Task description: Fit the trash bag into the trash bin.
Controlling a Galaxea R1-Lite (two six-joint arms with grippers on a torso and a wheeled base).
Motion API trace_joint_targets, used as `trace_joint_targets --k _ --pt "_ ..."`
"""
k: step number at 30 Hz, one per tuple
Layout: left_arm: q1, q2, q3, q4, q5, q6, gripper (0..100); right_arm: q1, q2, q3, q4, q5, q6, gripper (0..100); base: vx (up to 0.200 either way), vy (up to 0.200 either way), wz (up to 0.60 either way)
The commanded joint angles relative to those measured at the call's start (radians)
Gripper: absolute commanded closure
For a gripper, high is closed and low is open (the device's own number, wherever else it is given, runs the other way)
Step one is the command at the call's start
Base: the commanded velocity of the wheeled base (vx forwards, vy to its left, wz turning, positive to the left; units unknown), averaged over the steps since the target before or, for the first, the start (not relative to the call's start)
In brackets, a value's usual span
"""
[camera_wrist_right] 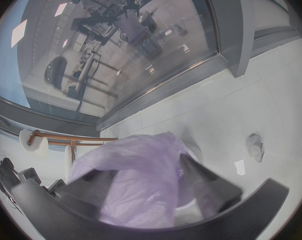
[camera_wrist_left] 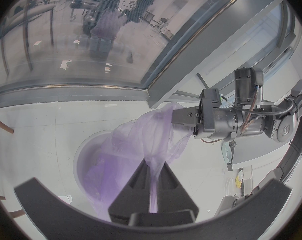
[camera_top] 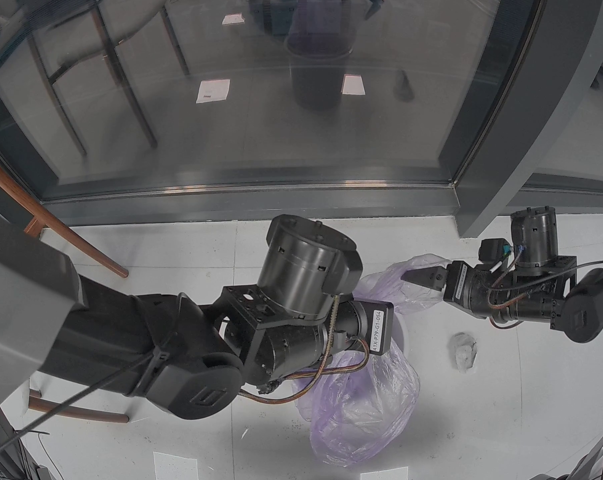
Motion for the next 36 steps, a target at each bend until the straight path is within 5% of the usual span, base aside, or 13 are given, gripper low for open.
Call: trace_joint_targets --k 1,2,13,19,20,27,36 --pt "0.002 0.001 -0.001 -0.001 0.005 -0.002 100 0.007 0.044 -0.062 0.001 -0.017 0.002 0 0.0 0.0 0.0" --pt "0.002 0.001 -0.001 -0.001 0.005 -0.002 100 0.007 0.044 -0.062 0.001 -0.017 0.0 100 0.0 0.0 0.0" --pt "0.013 0.044 -0.021 -0.007 0.022 0.007 100 0.033 0.065 -0.103 0.003 -0.048 -0.012 100 0.0 0.0 0.0" --pt "0.013 0.083 -0.018 -0.05 0.067 0.01 100 0.009 0.113 -0.147 0.001 -0.05 -0.087 100 0.0 0.0 0.0" --pt "0.015 0.083 -0.017 -0.058 0.067 0.01 0 0.009 0.114 -0.149 0.001 -0.05 -0.102 100 0.0 0.0 0.0" --pt "0.042 0.092 -0.006 -0.144 0.065 0.015 0 -0.005 0.134 -0.147 0.0 -0.04 -0.156 100 0.0 0.0 0.0" --pt "0.044 0.029 0.169 -0.153 0.056 0.013 0 -0.013 0.139 -0.15 0.0 -0.04 -0.155 100 0.0 0.0 0.0"
